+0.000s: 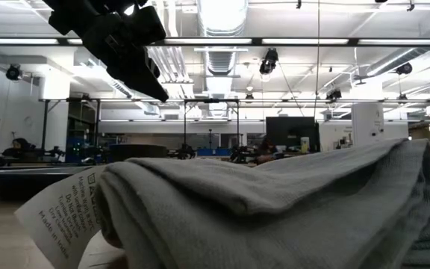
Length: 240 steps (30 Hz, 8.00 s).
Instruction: Set up tray
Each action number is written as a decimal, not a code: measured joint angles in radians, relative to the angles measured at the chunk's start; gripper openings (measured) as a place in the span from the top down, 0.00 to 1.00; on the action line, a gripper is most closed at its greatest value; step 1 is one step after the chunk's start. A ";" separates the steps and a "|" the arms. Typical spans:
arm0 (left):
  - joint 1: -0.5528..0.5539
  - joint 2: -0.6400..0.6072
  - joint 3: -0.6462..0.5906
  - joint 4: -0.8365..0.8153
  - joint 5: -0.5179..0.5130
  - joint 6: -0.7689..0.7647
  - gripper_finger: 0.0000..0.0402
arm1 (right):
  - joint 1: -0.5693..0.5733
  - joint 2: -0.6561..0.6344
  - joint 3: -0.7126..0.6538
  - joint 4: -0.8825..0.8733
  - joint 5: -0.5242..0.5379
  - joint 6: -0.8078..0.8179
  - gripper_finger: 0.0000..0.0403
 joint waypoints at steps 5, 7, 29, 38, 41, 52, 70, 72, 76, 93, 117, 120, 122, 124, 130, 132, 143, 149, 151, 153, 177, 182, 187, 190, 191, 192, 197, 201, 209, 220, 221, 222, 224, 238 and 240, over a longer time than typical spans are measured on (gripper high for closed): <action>0.000 0.000 0.000 0.000 0.000 0.000 1.00 | 0.000 0.000 0.000 0.000 0.000 0.001 0.94; 0.000 0.000 0.000 0.000 0.000 0.000 1.00 | 0.000 0.000 0.000 0.000 0.000 0.002 0.94; 0.000 0.000 0.000 0.000 0.000 0.000 1.00 | 0.000 0.000 0.000 0.000 0.000 0.002 0.94; 0.000 0.000 0.000 0.000 0.000 0.000 1.00 | 0.000 0.000 0.000 0.000 0.000 0.002 0.94; 0.000 0.000 0.000 0.000 0.000 0.000 1.00 | 0.000 0.000 0.000 0.000 0.000 0.001 0.94; 0.000 0.000 0.000 0.000 0.000 0.000 1.00 | 0.000 0.000 0.000 0.000 0.000 0.000 0.94; 0.000 0.000 0.000 0.000 0.000 0.000 1.00 | 0.000 0.000 0.000 0.000 0.000 0.000 0.94; 0.000 0.000 0.000 0.000 0.000 0.000 1.00 | 0.000 0.000 0.000 0.000 0.000 0.001 0.94; 0.000 0.000 0.000 0.003 0.000 0.000 1.00 | 0.000 0.000 0.000 0.000 0.000 0.001 0.94; 0.000 0.000 0.000 0.017 0.000 0.000 1.00 | 0.000 0.000 0.000 0.000 0.000 0.000 0.94; -0.194 0.000 0.306 -0.464 0.318 0.008 1.00 | 0.000 0.000 0.000 0.000 0.000 0.003 0.94; -0.282 0.000 0.371 -0.544 0.218 0.001 1.00 | 0.000 0.000 0.000 0.000 0.000 0.001 0.94; -0.345 0.000 0.404 -0.576 0.149 -0.011 1.00 | 0.000 0.000 0.000 0.000 0.000 0.002 0.94; -0.401 0.000 0.426 -0.587 0.102 -0.038 1.00 | 0.000 0.000 0.000 0.000 0.000 0.000 0.94; -0.522 0.000 0.446 -0.630 0.050 -0.178 1.00 | 0.000 0.000 0.000 0.000 0.000 0.002 0.94; -0.551 0.002 0.438 -0.663 0.048 -0.217 1.00 | 0.000 0.000 0.000 0.000 0.000 0.000 0.94; -0.679 0.048 0.382 -0.682 -0.037 -0.497 1.00 | 0.000 0.000 0.000 0.000 0.000 0.002 0.94; -0.740 0.119 0.411 -0.682 -0.067 -0.628 1.00 | 0.000 0.000 0.000 0.000 0.000 0.001 0.94; -0.756 0.147 0.421 -0.687 -0.067 -0.658 1.00 | 0.000 0.000 0.000 0.000 0.000 0.001 0.94; -0.768 0.179 0.437 -0.700 -0.067 -0.700 1.00 | 0.000 0.000 0.000 0.000 0.000 0.002 0.94; -0.846 0.465 0.771 -0.986 0.043 -0.793 1.00 | 0.000 0.000 0.000 0.000 0.000 0.000 0.94; -0.846 0.464 0.737 -0.992 0.057 -0.792 1.00 | 0.000 0.000 0.000 0.000 0.000 0.001 0.94; -0.846 0.464 0.733 -0.988 0.074 -0.791 0.96 | 0.000 0.000 0.000 0.000 0.000 0.002 0.94; -0.846 0.464 0.733 -0.988 0.071 -0.790 0.89 | 0.000 0.000 0.000 0.000 0.000 0.000 0.94; -0.846 0.464 0.733 -0.988 0.070 -0.790 0.86 | 0.000 0.000 0.000 0.000 0.000 0.002 0.94; -0.846 0.464 0.733 -0.988 0.069 -0.790 0.83 | 0.000 0.000 0.000 0.000 0.000 0.002 0.94; -0.846 0.464 0.701 -0.988 0.069 -0.785 0.70 | 0.000 0.000 0.000 0.000 0.000 0.001 0.94; -0.846 0.464 0.648 -0.986 0.069 -0.783 0.64 | 0.000 0.000 0.000 0.000 0.000 0.002 0.94; -0.834 0.464 0.582 -0.967 0.068 -0.782 0.62 | 0.000 0.000 0.000 0.000 0.000 0.002 0.94; -0.831 0.464 0.538 -0.802 0.069 -0.767 0.62 | 0.000 0.000 0.000 0.000 0.000 0.000 0.94; -0.830 0.464 0.535 -0.802 0.068 -0.767 0.62 | 0.000 0.000 0.000 0.000 0.000 0.001 0.94; -0.828 0.464 0.531 -0.802 0.068 -0.767 0.62 | 0.000 0.000 0.000 0.000 0.000 0.002 0.94; -0.825 0.464 0.530 -0.803 0.068 -0.755 0.64 | 0.000 0.000 0.000 0.000 0.000 0.000 0.94; -0.767 0.460 0.544 -0.802 0.073 -0.698 1.00 | 0.000 0.000 0.000 0.000 0.000 0.000 0.94; -0.746 0.449 0.544 -0.801 0.073 -0.685 1.00 | 0.000 0.000 0.000 0.000 0.000 0.002 0.94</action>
